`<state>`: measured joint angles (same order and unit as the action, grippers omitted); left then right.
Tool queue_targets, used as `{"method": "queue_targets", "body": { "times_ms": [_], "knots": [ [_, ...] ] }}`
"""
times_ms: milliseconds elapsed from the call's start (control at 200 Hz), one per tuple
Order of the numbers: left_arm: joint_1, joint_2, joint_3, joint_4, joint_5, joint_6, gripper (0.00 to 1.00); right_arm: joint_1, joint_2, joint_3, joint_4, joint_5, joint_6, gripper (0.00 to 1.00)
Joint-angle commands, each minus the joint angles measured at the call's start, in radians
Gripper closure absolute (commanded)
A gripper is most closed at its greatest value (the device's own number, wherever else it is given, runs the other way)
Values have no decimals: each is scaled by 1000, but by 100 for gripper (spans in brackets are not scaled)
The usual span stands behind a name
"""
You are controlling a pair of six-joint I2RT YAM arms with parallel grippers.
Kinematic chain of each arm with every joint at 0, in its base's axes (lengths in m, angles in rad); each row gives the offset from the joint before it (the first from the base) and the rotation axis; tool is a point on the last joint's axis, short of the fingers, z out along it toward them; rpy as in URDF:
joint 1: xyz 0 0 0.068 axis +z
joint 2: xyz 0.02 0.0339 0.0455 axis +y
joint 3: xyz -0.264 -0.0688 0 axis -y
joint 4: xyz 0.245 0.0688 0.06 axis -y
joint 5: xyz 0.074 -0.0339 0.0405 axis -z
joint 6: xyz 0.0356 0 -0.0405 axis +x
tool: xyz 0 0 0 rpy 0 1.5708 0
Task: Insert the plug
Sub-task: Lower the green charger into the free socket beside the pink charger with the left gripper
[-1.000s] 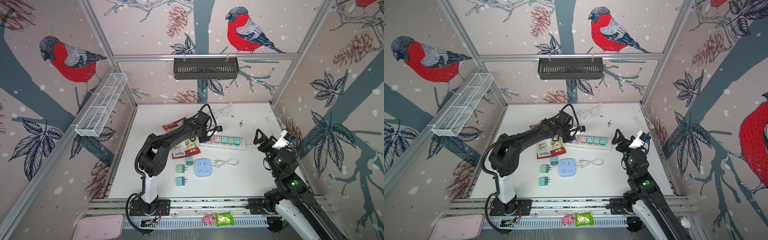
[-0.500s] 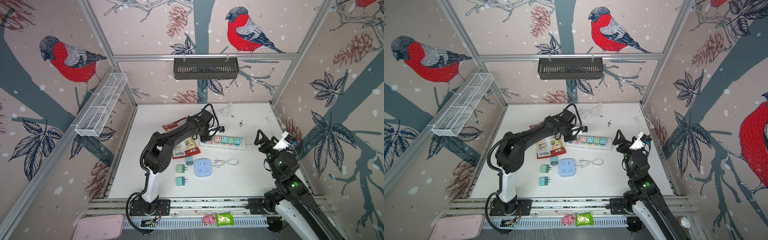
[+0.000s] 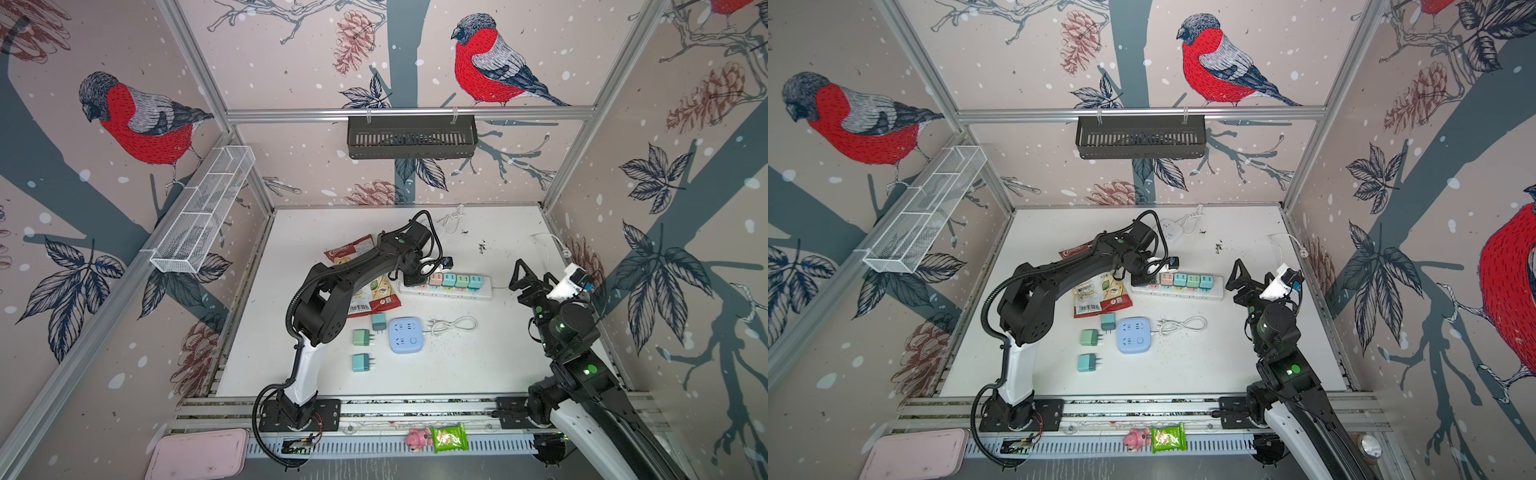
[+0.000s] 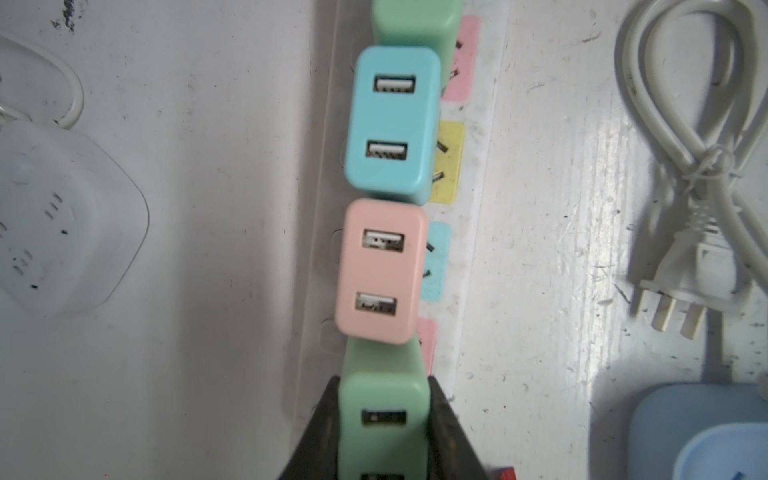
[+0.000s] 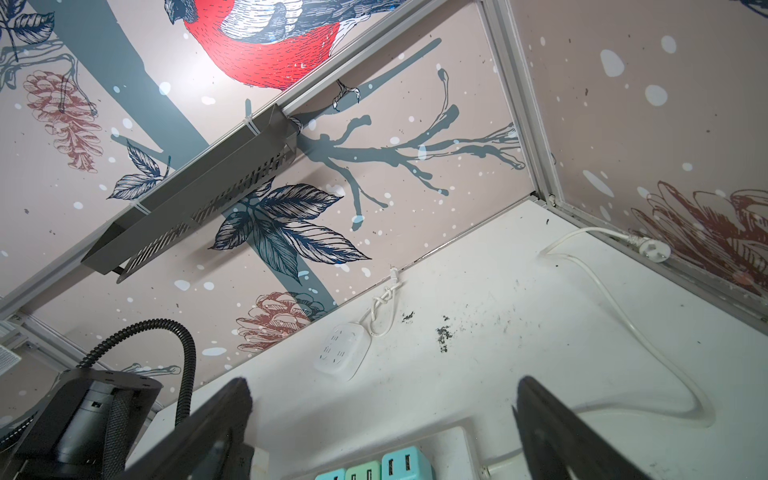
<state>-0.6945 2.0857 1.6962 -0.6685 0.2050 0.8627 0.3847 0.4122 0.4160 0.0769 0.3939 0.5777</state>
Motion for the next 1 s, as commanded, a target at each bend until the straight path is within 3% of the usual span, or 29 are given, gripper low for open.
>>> {"method": "queue_targets", "body": {
  "times_ms": [0,610,886,931,996],
  "knots": [
    [0,17,21,-74,11,8,100,-1,-5,3,17,6,2,0],
    [24,222,301,-300,18,-7,100,-1,-9,0,16,5,-2,0],
    [6,229,322,-296,10,11,100,0,-4,-15,30,19,-1,0],
    [6,229,328,-291,7,12,87,-1,-1,-19,36,23,-3,0],
    [6,224,327,-274,-2,6,77,-1,9,-25,42,36,-5,0]
  ]
}}
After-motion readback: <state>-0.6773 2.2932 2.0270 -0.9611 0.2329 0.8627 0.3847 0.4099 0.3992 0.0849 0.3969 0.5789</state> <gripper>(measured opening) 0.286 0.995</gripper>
